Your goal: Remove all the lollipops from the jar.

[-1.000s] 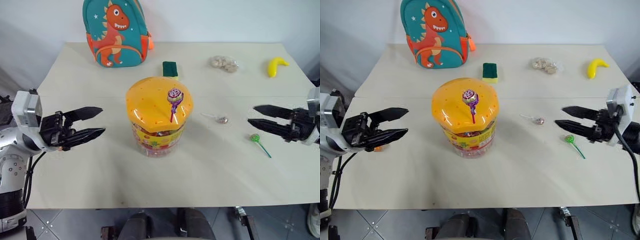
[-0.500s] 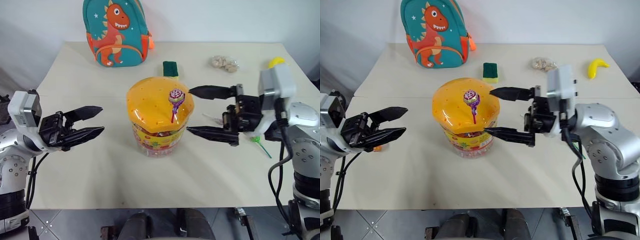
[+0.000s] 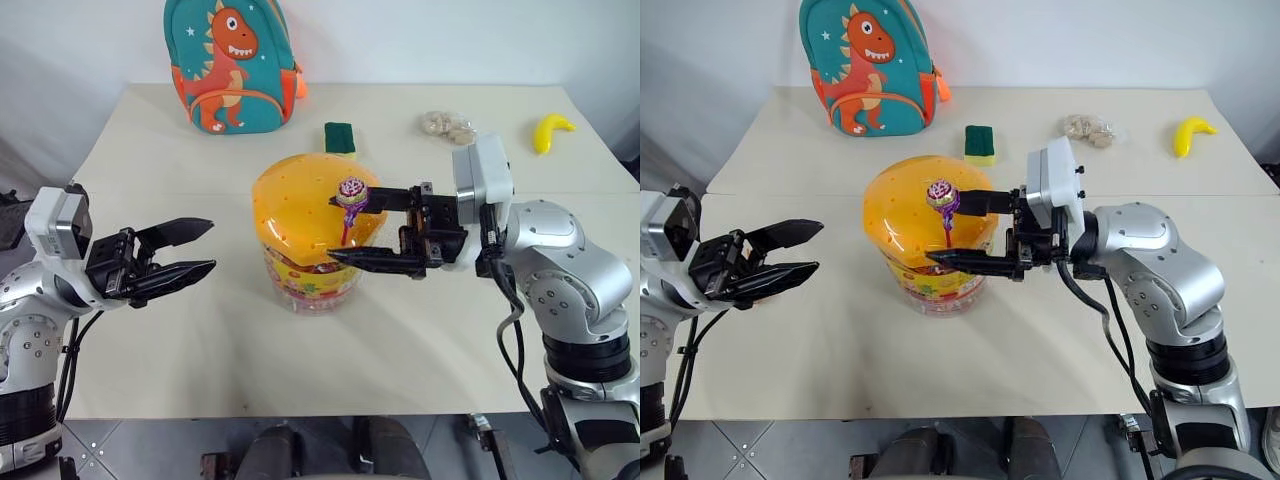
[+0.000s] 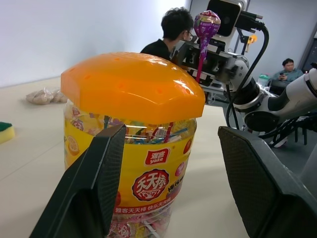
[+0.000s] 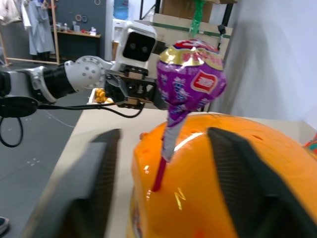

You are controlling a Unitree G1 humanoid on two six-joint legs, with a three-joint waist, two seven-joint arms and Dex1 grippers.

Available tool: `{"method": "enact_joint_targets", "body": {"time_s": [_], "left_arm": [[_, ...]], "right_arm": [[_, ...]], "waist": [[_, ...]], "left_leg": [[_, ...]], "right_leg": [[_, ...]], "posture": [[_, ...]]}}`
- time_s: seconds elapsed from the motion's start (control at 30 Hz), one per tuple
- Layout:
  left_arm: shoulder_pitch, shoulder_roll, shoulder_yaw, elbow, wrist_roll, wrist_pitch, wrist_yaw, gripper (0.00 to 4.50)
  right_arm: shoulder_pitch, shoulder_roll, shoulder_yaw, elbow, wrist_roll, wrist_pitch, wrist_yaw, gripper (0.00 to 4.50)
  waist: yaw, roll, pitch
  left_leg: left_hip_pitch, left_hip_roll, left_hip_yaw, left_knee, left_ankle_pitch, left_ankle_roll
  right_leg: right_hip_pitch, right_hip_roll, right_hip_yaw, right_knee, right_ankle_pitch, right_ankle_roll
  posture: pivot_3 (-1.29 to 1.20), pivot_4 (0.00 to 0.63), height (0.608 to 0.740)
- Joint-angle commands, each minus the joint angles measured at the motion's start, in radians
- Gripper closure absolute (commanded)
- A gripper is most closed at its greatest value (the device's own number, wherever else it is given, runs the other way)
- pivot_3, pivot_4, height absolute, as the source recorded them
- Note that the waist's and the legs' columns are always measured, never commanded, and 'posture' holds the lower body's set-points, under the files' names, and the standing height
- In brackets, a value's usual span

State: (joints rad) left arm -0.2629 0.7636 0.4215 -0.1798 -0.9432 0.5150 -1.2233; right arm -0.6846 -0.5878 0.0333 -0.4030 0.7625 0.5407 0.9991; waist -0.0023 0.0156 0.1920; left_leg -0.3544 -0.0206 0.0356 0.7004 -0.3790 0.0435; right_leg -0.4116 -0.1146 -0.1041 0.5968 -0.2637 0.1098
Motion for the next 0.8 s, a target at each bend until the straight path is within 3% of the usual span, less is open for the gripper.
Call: {"method": "enact_joint_targets", "body": {"time_s": [0.03,0.17,0.27,0.4,0.53,0.67,0.8], "left_arm": [[-0.015,0.009,0.027,-0.021,-0.014,-0.014,0.005,1.35],[-0.039,0.005,0.019,-0.028,-0.021,-0.014,0.009,1.35],[-0.052,0.003,0.017,-0.027,-0.024,-0.011,0.009,1.35],[-0.055,0.013,0.013,-0.015,-0.011,-0.018,-0.013,1.35],[-0.048,0.026,0.009,-0.013,0.012,-0.03,-0.036,1.35],[-0.04,0.037,-0.005,0.001,0.056,-0.061,-0.065,1.35],[-0.007,0.04,-0.021,-0.005,0.089,-0.081,-0.089,1.35]], "right_arm": [[-0.001,0.017,-0.034,0.011,0.005,-0.054,0.027,3.04],[-0.013,0.049,-0.136,0.065,0.141,-0.047,0.052,4.43],[-0.083,0.044,-0.262,0.102,0.359,0.06,-0.066,4.47],[-0.093,-0.083,-0.361,0.145,0.403,0.149,-0.123,4.47],[-0.018,-0.297,-0.395,0.276,0.23,0.132,-0.05,4.47],[0.172,-0.543,-0.24,0.52,-0.187,-0.079,0.035,4.47],[0.224,-0.553,-0.141,0.662,-0.358,-0.098,-0.012,4.47]], "waist": [[0.0,0.0,0.0],[0.001,0.0,0.0],[0.0,0.0,0.0],[0.002,0.0,0.0],[0.004,0.0,0.0],[0.007,-0.001,0.0],[-0.004,0.0,0.0]], "left_leg": [[0.0,0.0,0.0,0.0,0.0,0.0],[0.0,0.0,0.0,0.0,0.0,0.0],[0.0,0.0,0.0,0.0,0.0,0.001],[0.0,0.001,-0.001,-0.001,0.0,0.0],[-0.001,0.0,0.0,-0.001,0.0,0.001],[-0.001,-0.001,0.001,-0.001,-0.001,0.002],[0.0,0.0,0.005,-0.001,-0.001,0.003]], "right_leg": [[0.0,0.0,0.0,0.0,0.0,0.0],[0.0,0.0,0.0,0.0,0.0,0.0],[0.0,0.0,0.0,0.0,0.0,0.0],[0.0,0.0,-0.001,0.0,0.0,-0.001],[0.0,-0.001,-0.001,-0.001,0.0,0.0],[0.001,0.0,0.0,-0.003,0.0,0.0],[0.0,0.0,-0.001,-0.002,0.001,0.001]], "posture": [[0.0,0.15,0.74],[0.0,0.15,0.74],[0.0,0.15,0.74],[0.0,0.15,0.74],[0.0,0.15,0.74],[0.0,0.15,0.74],[0.0,0.15,0.74]]}}
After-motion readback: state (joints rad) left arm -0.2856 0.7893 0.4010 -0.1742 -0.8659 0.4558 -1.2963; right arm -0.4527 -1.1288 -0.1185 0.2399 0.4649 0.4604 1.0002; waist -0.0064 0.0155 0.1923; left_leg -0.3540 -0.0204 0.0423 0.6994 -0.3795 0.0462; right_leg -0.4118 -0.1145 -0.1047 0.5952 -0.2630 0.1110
